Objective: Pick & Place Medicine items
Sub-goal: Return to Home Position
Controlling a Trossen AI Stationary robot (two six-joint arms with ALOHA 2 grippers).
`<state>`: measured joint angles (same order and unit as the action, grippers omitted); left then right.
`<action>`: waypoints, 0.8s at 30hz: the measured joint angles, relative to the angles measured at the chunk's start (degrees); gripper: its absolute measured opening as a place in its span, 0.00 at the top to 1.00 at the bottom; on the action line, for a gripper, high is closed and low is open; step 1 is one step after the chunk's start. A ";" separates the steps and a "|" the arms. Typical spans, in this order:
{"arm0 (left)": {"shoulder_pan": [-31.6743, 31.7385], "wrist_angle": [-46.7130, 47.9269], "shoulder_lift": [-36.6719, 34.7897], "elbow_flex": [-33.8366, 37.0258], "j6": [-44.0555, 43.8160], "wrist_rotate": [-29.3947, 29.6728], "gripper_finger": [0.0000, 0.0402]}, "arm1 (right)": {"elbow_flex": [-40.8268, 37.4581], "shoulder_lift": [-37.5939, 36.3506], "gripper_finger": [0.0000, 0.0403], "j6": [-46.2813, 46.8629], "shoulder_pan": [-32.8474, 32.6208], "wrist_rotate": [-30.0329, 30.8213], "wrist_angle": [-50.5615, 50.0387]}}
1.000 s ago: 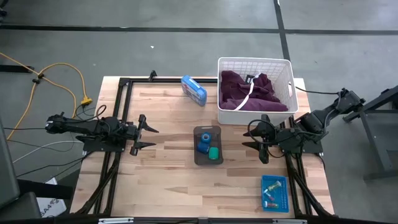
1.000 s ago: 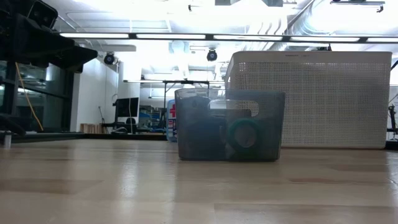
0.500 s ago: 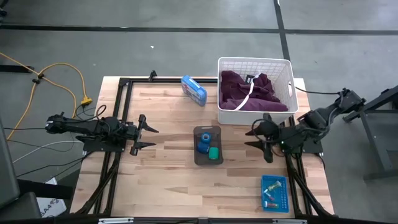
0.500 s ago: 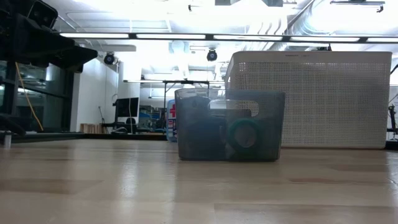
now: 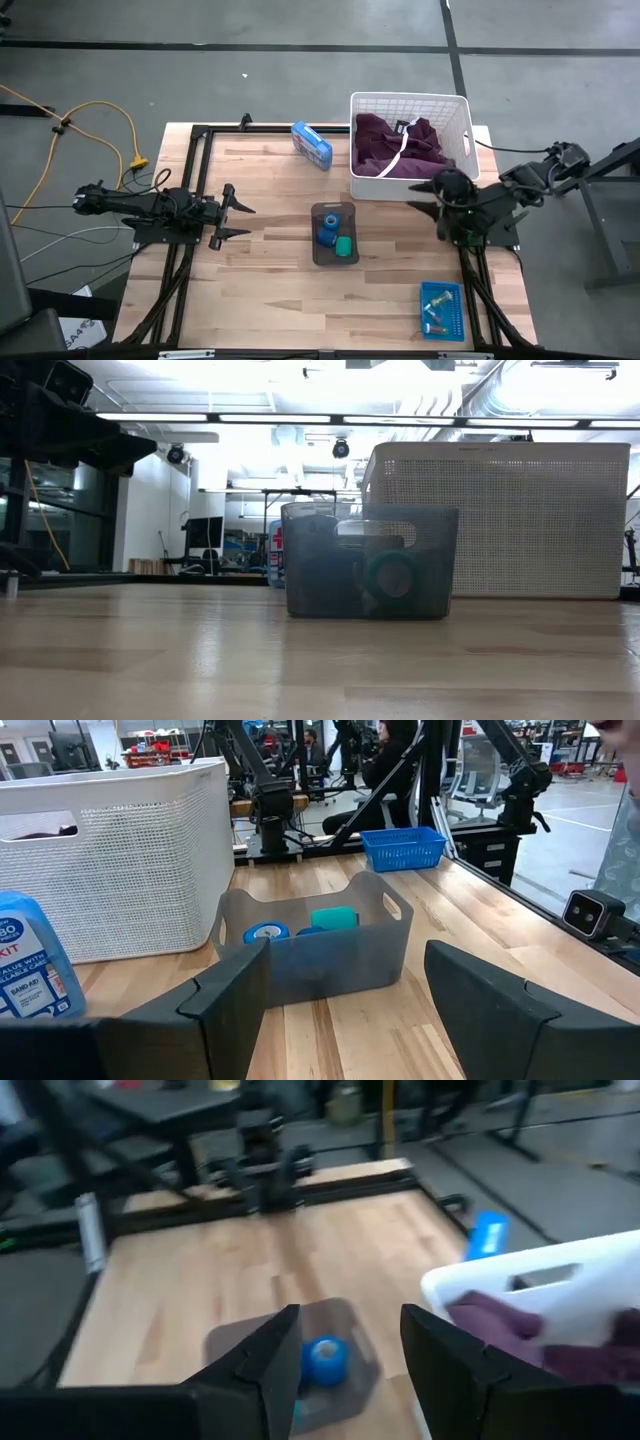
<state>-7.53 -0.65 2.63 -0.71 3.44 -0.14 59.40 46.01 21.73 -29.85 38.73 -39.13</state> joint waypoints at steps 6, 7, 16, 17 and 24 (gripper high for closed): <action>0.00 0.00 0.00 0.00 0.00 0.00 0.36 | -0.83 -1.79 0.60 -4.17 0.02 4.24 0.92; 0.00 0.00 0.00 0.00 -0.01 0.00 0.36 | -1.55 -2.31 0.60 -5.70 0.02 3.69 2.29; 0.00 0.00 0.00 0.00 0.00 0.00 0.36 | -12.24 -11.46 0.60 -14.31 6.03 -13.73 15.46; 0.01 0.00 0.00 0.00 0.00 0.00 0.36 | -13.51 -12.41 0.60 -15.17 7.01 -16.19 17.11; 0.00 0.00 0.00 0.00 0.00 0.00 0.36 | -17.09 -15.72 0.60 -17.31 14.58 -28.04 21.95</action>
<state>-7.53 -0.64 2.63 -0.71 3.44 -0.14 42.30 30.29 4.43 -15.26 10.68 -17.18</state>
